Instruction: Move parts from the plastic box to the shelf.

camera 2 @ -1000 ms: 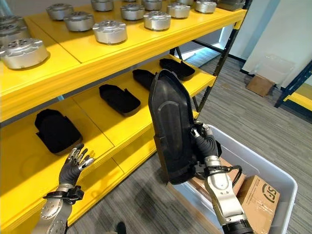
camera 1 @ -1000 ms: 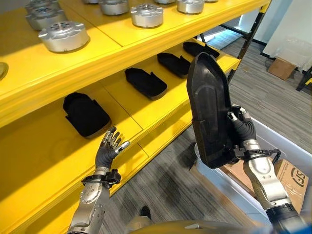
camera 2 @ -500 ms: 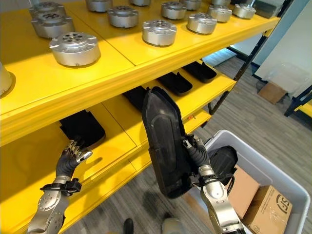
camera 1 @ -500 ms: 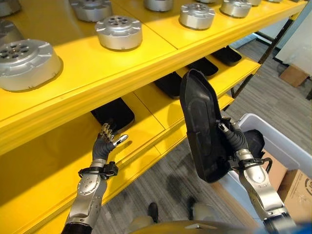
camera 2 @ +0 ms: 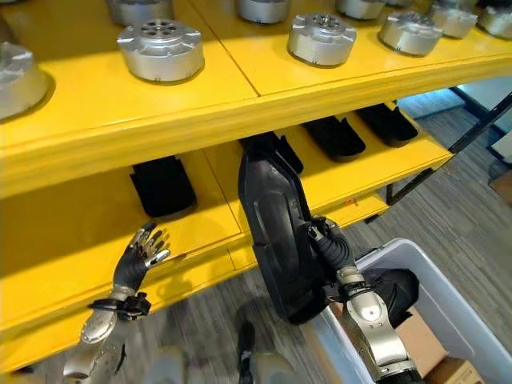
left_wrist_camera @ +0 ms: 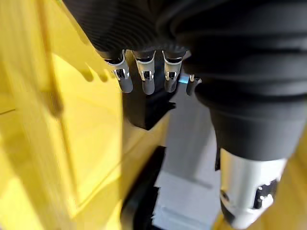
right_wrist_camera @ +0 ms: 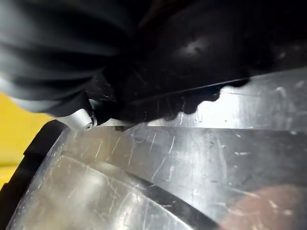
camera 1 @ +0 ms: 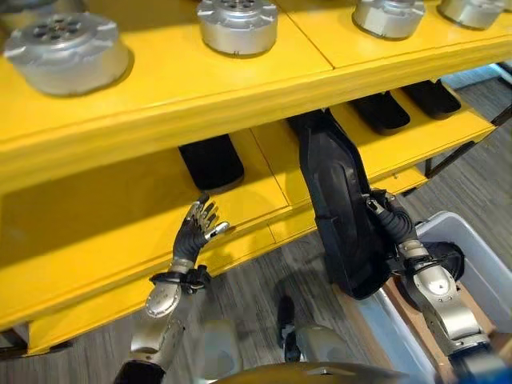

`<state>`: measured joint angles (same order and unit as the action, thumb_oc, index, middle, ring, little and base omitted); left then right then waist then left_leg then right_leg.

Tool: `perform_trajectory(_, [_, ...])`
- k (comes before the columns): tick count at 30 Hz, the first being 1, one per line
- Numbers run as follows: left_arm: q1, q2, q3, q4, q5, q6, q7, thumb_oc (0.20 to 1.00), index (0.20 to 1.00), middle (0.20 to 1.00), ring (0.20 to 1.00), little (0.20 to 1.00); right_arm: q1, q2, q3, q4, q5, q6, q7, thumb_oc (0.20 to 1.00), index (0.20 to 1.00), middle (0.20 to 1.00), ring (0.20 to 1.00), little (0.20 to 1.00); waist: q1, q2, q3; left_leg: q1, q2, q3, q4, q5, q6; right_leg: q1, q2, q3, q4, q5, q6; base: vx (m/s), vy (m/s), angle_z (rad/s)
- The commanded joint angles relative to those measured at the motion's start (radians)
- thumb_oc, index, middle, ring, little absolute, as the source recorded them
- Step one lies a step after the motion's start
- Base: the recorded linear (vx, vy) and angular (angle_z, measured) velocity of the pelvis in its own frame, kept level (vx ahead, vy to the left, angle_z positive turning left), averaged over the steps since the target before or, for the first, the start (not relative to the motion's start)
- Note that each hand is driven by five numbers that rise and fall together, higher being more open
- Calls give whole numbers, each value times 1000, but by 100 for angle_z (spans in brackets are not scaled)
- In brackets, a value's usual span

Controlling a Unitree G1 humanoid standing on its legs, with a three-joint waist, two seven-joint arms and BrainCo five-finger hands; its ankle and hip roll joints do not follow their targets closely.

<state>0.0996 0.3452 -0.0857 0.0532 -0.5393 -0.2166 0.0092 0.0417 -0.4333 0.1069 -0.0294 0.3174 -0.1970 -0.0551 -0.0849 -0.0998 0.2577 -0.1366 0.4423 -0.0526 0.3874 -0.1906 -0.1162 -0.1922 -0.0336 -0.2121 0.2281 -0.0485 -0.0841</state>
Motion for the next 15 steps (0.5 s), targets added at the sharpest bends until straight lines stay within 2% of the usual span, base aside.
perform_trajectory(1, [51,2,16,-95,-22,-40,16,1000,1000,1000,1000,1000,-5,-31,29,-50,70,-69,-33,200,200,200,200,200,-6,56,-123,138,-22,85,-335,355,20,-20,-137,89,142,-48,183,-132,465,61])
perform_trajectory(2, [46,6,9,-91,-25,-39,6,1000,1000,1000,1000,1000,11,-28,20,-48,69,-69,-38,200,200,200,200,200,-23,84,-125,171,10,155,-402,365,-19,-39,-167,79,182,-52,201,-100,419,43])
perform_trajectory(4, [46,14,3,-91,-25,-38,-3,1000,1000,1000,1000,1000,19,-14,18,-43,71,-66,-36,200,200,200,200,200,-16,104,-126,195,-15,157,-451,325,-33,-52,-185,77,185,-37,216,-58,302,68])
perform_trajectory(6, [46,23,9,-88,-16,-37,-8,1000,1000,1000,1000,1000,32,-6,3,-40,71,-65,-37,200,200,200,200,200,-13,103,-130,183,-39,163,-424,295,-38,-35,-219,67,160,-8,237,31,210,7])
perform_trajectory(8, [69,32,25,-98,-11,-39,-15,1000,1000,1000,1000,1000,55,9,4,-40,76,-57,-17,200,200,200,200,200,-1,85,-133,185,-84,158,-386,232,-33,14,-259,68,104,27,265,78,210,29])
perform_trajectory(9, [71,32,26,-100,-11,-39,-14,1000,1000,1000,1000,1000,56,9,4,-40,76,-57,-17,200,200,200,200,200,-1,83,-131,185,-87,157,-382,229,-31,19,-261,67,100,29,267,47,180,66])
perform_trajectory(12, [78,37,41,-98,-9,-43,-13,1000,1000,1000,1000,1000,73,20,5,-50,75,-48,4,200,200,200,200,200,16,50,-126,157,-131,148,-283,155,-25,69,-306,60,55,56,289,45,147,34])
perform_trajectory(15, [82,42,47,-94,-9,-42,-11,1000,1000,1000,1000,1000,79,25,21,-60,92,-42,26,200,200,200,200,200,27,30,-121,143,-157,134,-244,127,-21,106,-326,52,29,67,298,50,123,27])
